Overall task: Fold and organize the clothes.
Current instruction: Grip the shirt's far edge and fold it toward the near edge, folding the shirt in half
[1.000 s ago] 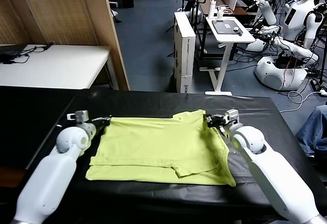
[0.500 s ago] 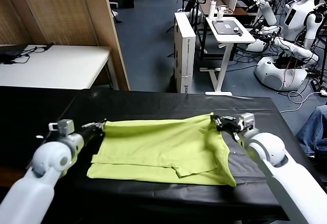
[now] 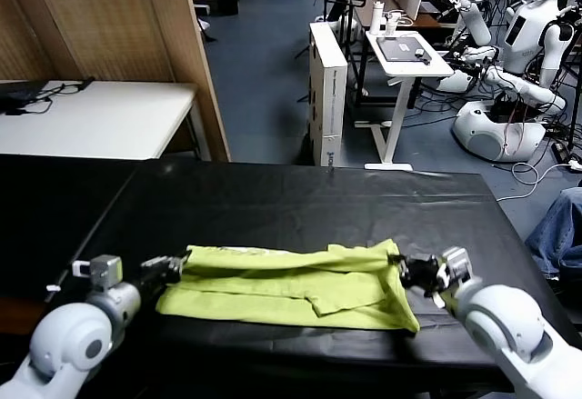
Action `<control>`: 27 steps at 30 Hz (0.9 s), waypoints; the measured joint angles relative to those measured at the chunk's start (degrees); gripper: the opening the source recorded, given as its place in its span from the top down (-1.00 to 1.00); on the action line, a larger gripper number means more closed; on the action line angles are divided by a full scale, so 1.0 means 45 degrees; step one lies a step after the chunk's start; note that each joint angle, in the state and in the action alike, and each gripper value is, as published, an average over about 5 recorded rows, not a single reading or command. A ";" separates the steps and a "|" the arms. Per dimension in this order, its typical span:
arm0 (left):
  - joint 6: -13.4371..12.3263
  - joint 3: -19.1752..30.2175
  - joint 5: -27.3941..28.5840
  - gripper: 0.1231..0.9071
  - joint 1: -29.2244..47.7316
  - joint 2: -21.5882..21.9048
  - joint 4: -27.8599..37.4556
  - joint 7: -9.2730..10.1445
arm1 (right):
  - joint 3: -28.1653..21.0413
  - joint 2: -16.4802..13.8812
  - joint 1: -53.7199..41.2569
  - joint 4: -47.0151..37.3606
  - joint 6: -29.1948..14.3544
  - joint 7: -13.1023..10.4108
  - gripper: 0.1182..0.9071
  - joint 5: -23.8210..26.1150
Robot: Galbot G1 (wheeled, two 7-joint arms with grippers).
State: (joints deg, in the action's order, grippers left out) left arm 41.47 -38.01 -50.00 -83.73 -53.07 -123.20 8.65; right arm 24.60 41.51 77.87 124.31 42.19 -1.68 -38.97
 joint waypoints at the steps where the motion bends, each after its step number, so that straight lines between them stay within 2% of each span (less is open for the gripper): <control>1: -0.0008 -0.0102 -0.0002 0.94 -0.0124 -0.0026 -0.0059 -0.0032 | 0.0015 -0.0007 0.0127 0.0047 0.0000 0.0002 -0.11 0.0005; 4: -0.0040 -0.0362 0.0056 0.94 -0.0501 -0.0103 -0.0197 -0.0121 | 0.0008 0.0028 0.0479 0.0140 0.0000 0.0010 -0.59 0.0020; 7: -0.0062 -0.0478 0.0228 0.94 -0.0832 -0.0211 -0.0233 -0.0137 | -0.0014 0.0112 0.0725 0.0188 0.0001 0.0019 -0.91 0.0019; 13: 0.0140 -0.0492 0.0316 0.93 -0.1225 -0.0520 -0.0393 0.0202 | 0.0091 0.0196 0.0936 0.0304 0.0001 -0.0023 -1.00 0.0013; 15: 0.0159 -0.0470 0.0341 0.83 -0.1267 -0.0612 -0.0438 0.0327 | 0.0210 0.0184 0.1046 0.0425 0.0001 -0.0029 -1.00 -0.0013; 19: 0.0163 -0.0525 0.0385 0.29 -0.1316 -0.0723 -0.0468 0.0485 | 0.0582 0.0187 0.1347 0.0756 0.0001 -0.0031 -1.00 -0.0123; 24: 0.0164 -0.0674 0.0323 -0.53 -0.1176 -0.0874 -0.0402 0.0761 | 0.1177 0.0504 0.1554 0.0869 0.0001 -0.0071 -1.00 -0.0268; 27: 0.0164 -0.0594 0.0354 -0.88 -0.0915 -0.1068 -0.0259 0.0857 | 0.1354 0.0841 0.1411 0.0614 -0.0117 -0.0303 -1.00 -0.0322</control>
State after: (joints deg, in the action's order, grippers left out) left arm 42.20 -40.68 -48.41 -87.85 -57.88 -124.36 12.51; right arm 30.69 45.30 84.21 127.07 41.66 -3.04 -40.41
